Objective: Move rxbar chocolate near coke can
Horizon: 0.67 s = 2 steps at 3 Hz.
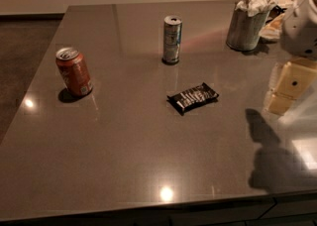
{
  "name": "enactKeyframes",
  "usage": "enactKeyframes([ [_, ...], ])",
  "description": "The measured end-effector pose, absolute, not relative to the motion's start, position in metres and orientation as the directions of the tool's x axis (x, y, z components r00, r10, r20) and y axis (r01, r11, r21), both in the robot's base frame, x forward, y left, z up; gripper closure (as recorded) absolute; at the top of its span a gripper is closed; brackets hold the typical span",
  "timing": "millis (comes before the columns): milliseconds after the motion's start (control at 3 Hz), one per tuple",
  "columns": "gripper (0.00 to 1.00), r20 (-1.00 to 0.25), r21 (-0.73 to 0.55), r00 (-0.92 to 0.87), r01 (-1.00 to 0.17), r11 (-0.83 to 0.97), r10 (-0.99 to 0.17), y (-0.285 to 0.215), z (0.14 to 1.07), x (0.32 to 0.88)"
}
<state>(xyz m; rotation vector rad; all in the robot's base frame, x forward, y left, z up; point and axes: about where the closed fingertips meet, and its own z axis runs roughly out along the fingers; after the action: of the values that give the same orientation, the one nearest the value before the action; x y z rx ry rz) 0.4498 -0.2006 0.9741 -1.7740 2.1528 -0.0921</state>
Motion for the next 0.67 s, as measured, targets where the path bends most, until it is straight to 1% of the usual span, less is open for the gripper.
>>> enactKeyframes([
  [667, 0.00, -0.231, -0.292, 0.011, -0.955, 0.058, -0.973, -0.157, 0.953, 0.494],
])
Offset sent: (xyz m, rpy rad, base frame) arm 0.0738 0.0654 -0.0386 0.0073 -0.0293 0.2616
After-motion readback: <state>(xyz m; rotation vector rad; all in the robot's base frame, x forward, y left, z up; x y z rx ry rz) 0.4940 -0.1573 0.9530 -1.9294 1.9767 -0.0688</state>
